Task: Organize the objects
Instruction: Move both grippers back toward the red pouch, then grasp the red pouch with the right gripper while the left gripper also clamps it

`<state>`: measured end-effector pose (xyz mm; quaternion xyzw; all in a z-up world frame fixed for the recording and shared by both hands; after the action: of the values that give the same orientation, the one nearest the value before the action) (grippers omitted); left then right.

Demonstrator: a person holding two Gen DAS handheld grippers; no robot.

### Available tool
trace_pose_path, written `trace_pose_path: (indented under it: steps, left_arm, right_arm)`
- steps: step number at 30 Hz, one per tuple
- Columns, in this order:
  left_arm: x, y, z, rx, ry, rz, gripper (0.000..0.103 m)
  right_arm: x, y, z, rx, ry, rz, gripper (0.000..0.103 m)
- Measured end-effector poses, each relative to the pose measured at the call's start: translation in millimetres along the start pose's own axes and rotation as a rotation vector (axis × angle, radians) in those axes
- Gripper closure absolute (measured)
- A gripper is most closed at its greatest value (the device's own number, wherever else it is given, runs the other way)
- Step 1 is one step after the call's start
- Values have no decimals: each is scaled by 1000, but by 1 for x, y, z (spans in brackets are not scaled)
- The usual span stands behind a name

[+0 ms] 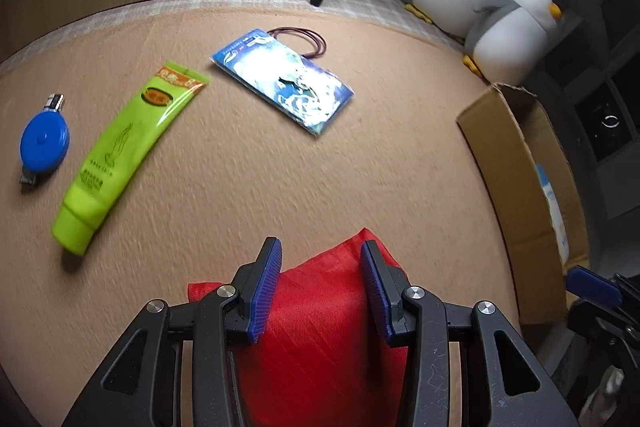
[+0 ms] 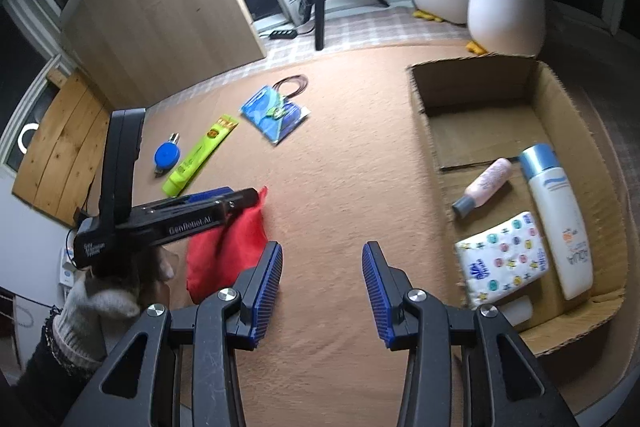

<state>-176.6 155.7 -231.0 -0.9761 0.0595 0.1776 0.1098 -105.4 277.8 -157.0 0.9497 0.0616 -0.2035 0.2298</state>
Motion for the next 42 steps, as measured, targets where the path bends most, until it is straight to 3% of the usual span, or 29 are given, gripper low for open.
trace_pose_path:
  steps: [2,4,9,15,27,36,42]
  left_arm:
    - [2,4,-8,1,-12,-9,49]
    - [4,11,-21,5,-39,-25,30]
    - [17,33,-49,8,-78,-38,27]
    - [57,47,-50,92,-12,-77,24]
    - [84,31,-35,155,38,-52,24]
    - [85,18,-31,196,50,-48,29]
    - [84,15,-31,197,42,-48,31]
  right_arm:
    - [2,5,6,-10,19,-9,65]
    - [2,9,12,-17,33,-17,58]
    - [-1,21,27,-63,56,-39,45]
    - [-1,35,56,-122,130,-44,38]
    - [16,60,103,-164,269,-73,37]
    - [23,72,114,-162,295,-109,38]
    - [24,71,118,-163,291,-99,47]
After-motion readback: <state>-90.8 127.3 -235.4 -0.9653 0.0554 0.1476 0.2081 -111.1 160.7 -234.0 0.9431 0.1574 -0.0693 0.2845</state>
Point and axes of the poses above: each gripper's, at about its wrist camera, not at the fingertips, and z roughly the way its jaws point, y to its left, x to its underside, the point moved 10 cm from there along z, roughly the way its jaws point, and after that the axes turned 7 degrees about -x, right-handed, at the moved point
